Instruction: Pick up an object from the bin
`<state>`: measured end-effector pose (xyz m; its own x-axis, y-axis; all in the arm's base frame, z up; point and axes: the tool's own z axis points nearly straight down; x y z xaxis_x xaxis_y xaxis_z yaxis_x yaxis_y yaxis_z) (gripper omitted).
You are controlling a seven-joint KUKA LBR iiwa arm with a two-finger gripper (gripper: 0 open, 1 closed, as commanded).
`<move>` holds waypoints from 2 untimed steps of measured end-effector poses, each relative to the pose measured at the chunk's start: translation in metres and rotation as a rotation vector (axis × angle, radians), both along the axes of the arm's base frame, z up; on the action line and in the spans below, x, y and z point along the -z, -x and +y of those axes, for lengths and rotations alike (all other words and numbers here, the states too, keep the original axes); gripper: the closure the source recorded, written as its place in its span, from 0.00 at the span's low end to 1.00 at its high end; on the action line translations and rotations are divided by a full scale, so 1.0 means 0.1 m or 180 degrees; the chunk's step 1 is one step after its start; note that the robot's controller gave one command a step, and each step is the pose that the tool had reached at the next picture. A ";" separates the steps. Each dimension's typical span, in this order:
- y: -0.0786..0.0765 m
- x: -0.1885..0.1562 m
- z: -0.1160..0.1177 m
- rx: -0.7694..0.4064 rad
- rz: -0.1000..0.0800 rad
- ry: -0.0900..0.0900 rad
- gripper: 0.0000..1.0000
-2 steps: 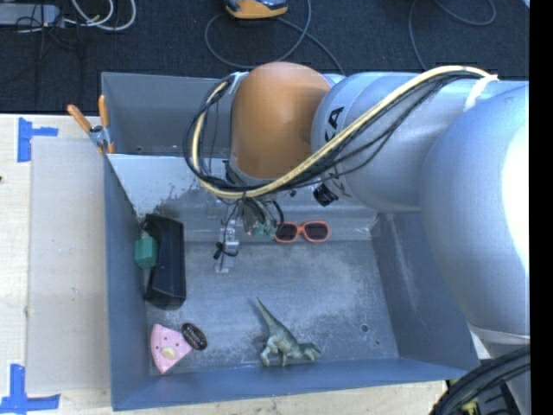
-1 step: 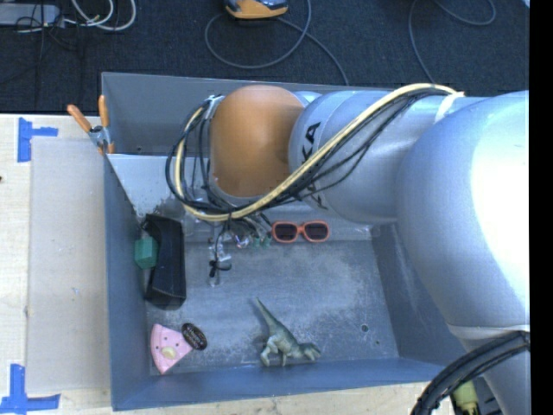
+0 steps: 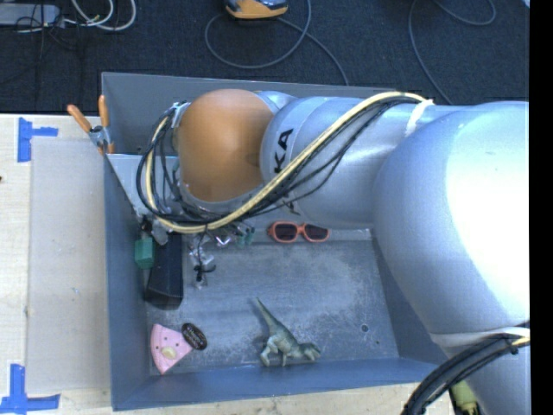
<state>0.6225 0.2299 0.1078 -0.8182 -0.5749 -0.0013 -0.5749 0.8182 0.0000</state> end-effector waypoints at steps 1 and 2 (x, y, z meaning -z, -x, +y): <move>0.01 -0.13 -0.01 -0.0679 -0.0005 -0.0004 0.00; -0.03 0.34 0.16 -0.1200 -0.0040 -0.0012 0.00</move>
Offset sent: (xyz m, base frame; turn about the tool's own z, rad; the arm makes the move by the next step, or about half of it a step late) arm -0.0006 0.0152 -0.0378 -0.3826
